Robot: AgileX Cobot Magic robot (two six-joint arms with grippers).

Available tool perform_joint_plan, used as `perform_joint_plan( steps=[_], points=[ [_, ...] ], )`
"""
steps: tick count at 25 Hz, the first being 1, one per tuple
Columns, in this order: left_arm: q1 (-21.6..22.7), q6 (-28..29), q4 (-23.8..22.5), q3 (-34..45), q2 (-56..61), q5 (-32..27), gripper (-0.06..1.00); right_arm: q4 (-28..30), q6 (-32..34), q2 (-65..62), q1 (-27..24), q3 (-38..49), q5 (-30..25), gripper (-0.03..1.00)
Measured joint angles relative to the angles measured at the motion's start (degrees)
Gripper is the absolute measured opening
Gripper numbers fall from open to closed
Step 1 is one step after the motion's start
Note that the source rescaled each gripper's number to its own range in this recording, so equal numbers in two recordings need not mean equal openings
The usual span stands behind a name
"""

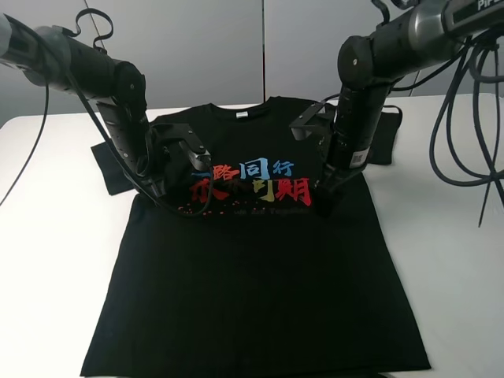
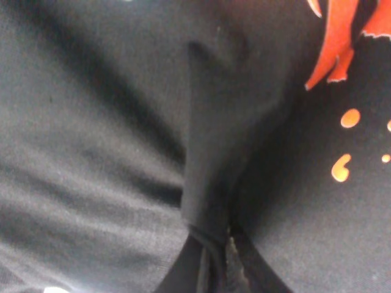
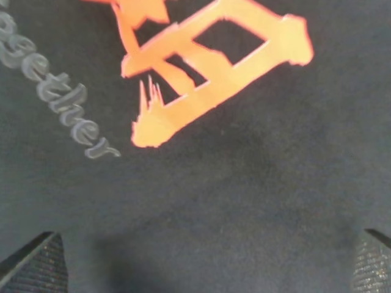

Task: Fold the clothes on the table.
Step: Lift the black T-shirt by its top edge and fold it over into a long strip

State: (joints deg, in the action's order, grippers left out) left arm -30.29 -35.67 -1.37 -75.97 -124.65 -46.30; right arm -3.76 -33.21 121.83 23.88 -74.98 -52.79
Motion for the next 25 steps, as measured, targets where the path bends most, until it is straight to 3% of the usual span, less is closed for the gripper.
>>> perform_joint_plan(
  steps=[9,15,25],
  points=[
    [0.0,-0.2,0.0,0.0,0.0,-0.1,0.00,2.7,0.8,0.7,-1.2,-2.2,0.3,1.00],
    [0.0,-0.2,0.0,0.0,0.0,-0.1,0.00,1.7,1.0,2.2,-3.8,-2.5,0.2,1.00],
    [0.0,-0.3,0.0,0.0,0.0,-0.1,0.00,1.6,0.9,3.2,-3.9,-3.1,0.2,1.00]
  ],
)
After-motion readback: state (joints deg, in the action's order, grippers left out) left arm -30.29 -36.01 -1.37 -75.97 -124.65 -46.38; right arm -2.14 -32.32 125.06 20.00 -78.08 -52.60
